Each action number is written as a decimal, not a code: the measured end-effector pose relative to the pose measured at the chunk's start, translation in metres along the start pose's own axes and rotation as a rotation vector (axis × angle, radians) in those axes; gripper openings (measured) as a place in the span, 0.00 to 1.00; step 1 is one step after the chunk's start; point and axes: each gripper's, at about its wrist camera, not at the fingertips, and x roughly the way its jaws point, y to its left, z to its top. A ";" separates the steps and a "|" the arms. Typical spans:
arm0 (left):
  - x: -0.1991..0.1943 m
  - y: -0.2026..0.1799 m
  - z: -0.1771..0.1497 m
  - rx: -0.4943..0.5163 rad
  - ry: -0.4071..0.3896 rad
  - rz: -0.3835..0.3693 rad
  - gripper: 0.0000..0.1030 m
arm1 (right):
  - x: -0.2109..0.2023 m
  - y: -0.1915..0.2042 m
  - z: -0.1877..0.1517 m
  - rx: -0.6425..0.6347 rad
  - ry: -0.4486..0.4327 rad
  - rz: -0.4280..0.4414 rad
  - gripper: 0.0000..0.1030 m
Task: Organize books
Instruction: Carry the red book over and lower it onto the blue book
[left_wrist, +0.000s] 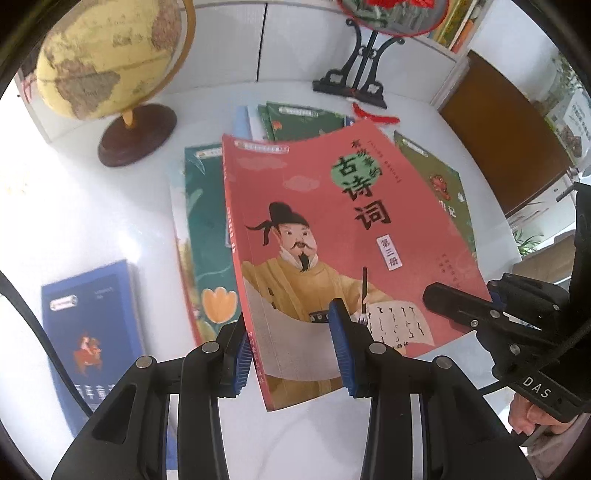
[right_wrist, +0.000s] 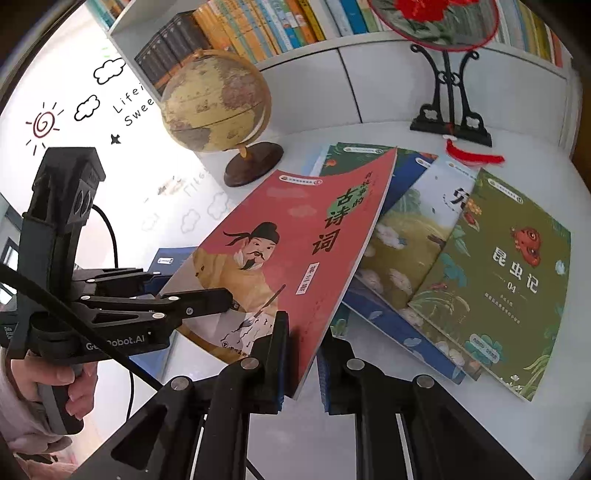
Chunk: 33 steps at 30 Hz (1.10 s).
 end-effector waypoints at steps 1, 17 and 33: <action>-0.004 0.002 0.000 0.002 -0.004 0.001 0.34 | -0.001 0.002 0.000 -0.005 -0.003 -0.002 0.14; -0.062 0.056 -0.012 -0.083 -0.114 0.011 0.34 | -0.004 0.068 0.019 -0.110 -0.016 0.022 0.14; -0.096 0.146 -0.047 -0.214 -0.182 0.048 0.34 | 0.029 0.156 0.033 -0.184 -0.006 0.078 0.14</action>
